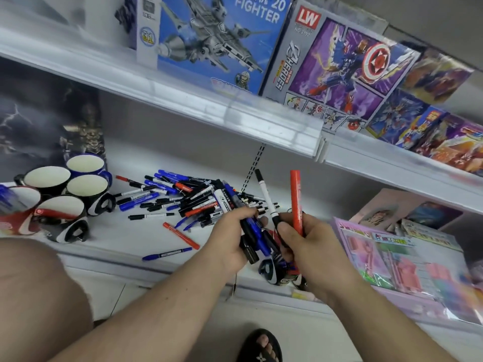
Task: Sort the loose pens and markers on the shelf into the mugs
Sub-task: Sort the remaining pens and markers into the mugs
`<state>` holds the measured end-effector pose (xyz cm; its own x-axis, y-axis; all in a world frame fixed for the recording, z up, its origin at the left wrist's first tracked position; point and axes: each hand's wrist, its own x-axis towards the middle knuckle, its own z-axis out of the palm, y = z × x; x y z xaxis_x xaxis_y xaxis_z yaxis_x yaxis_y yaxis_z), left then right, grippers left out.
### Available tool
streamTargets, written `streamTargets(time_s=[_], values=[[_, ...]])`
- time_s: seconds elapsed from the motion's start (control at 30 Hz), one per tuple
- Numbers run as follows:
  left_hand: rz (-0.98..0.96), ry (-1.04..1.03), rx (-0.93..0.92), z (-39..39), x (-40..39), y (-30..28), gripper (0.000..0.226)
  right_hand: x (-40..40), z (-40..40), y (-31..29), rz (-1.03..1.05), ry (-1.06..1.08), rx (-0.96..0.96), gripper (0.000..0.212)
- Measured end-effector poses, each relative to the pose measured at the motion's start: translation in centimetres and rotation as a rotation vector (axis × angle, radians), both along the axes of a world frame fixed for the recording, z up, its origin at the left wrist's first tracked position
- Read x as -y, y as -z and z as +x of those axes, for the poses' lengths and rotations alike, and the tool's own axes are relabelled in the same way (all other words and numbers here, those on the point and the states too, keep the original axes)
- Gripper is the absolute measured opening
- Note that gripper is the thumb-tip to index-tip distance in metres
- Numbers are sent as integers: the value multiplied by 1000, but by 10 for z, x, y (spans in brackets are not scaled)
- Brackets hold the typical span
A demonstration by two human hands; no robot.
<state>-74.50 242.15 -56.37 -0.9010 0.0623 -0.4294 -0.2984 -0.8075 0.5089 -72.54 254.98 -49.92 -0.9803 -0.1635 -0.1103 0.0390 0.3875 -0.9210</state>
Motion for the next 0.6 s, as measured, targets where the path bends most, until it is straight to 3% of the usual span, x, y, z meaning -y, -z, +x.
streamTargets(time_s=[0.07,0.2,0.37,0.6], values=[[47,-4,-20,2,2,2,7,-5,-6,-6,-56,51,-25,14],[171,-12,-145,3,2,6,27,-13,-14,-11,-152,92,22,17],[189,13,-261,3,6,6,37,-13,-13,2,-18,6,8,12],[160,27,-269,1,2,10,43,-12,-7,10,92,-19,-71,7]])
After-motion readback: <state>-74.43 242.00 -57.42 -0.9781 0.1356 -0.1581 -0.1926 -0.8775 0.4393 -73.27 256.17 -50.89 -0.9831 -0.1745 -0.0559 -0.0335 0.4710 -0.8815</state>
